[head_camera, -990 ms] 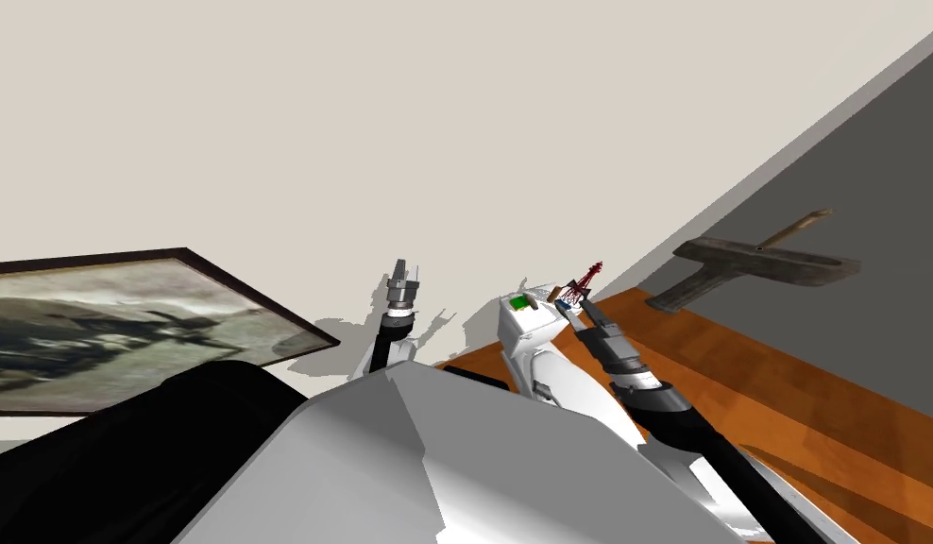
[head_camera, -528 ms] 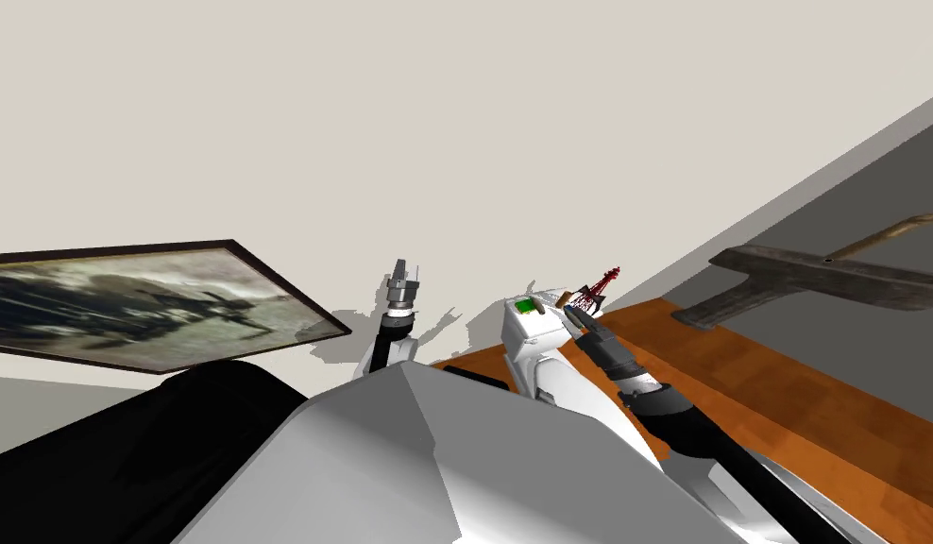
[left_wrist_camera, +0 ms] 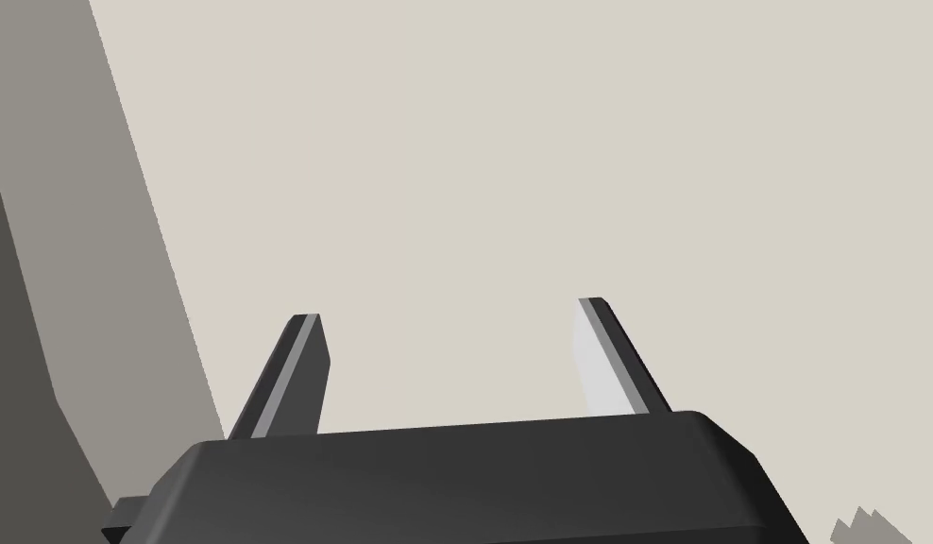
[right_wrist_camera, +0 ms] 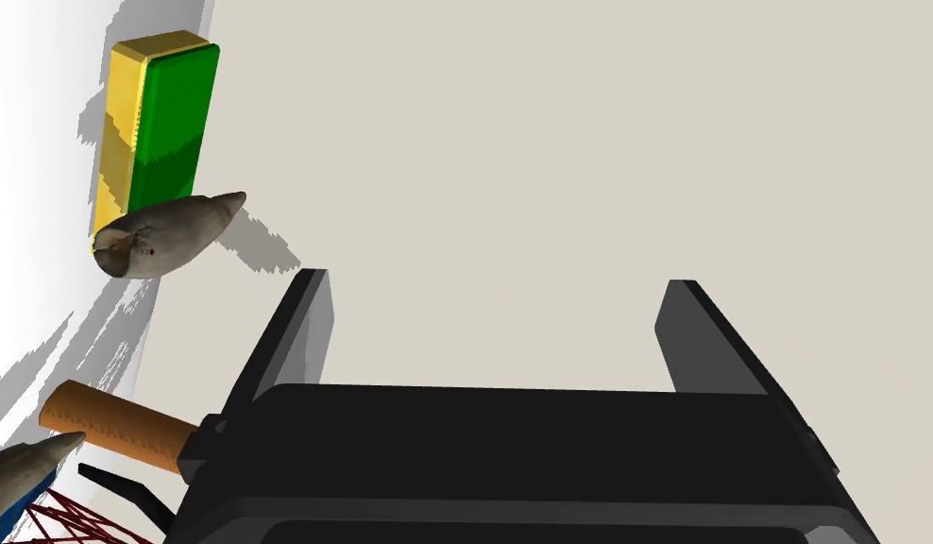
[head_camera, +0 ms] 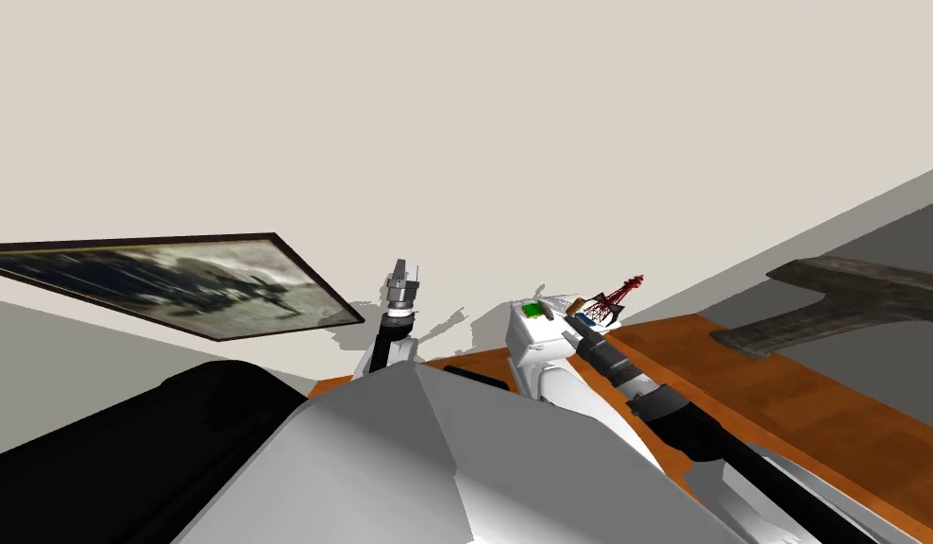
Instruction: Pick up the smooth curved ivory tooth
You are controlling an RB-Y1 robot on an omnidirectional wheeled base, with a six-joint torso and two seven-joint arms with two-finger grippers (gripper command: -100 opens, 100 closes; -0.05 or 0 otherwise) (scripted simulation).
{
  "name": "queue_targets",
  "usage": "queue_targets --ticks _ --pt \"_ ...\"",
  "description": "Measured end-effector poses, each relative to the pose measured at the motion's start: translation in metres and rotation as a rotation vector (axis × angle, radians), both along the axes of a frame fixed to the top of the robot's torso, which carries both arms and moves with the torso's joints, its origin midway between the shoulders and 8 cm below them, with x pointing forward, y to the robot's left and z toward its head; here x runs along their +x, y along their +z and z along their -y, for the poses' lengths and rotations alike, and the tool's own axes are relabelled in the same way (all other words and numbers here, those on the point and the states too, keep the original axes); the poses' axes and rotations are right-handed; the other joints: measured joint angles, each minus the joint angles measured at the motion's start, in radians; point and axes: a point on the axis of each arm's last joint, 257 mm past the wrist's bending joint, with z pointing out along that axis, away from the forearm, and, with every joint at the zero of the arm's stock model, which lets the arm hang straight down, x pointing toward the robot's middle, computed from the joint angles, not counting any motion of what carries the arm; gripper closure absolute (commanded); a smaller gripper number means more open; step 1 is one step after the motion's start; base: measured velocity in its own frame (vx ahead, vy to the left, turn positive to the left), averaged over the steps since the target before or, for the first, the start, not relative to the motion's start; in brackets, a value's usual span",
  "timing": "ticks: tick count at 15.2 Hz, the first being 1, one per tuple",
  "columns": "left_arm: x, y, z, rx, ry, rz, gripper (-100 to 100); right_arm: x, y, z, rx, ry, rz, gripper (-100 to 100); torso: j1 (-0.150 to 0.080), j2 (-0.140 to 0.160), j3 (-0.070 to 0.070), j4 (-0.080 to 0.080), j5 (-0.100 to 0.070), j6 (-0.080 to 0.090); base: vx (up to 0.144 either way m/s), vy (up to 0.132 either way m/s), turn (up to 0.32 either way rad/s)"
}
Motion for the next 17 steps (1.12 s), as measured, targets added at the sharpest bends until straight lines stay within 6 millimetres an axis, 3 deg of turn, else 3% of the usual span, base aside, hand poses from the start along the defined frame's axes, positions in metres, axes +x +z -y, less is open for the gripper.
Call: queue_targets --ticks 11,17 --pt "0.0 0.0 0.0 0.0 0.0 0.0 0 -0.014 -0.054 0.027 -0.13 0.032 -0.235 -100 0.0 0.0 0.0 0.0 0.0 -0.001 -0.005 -0.026 0.178" --pt "0.0 0.0 0.0 0.0 0.0 0.0 0 -0.025 -0.074 0.042 -0.206 0.05 -0.341 -100 0.001 0.0 0.0 0.0 0.0 0.0 -0.008 -0.021 0.141"
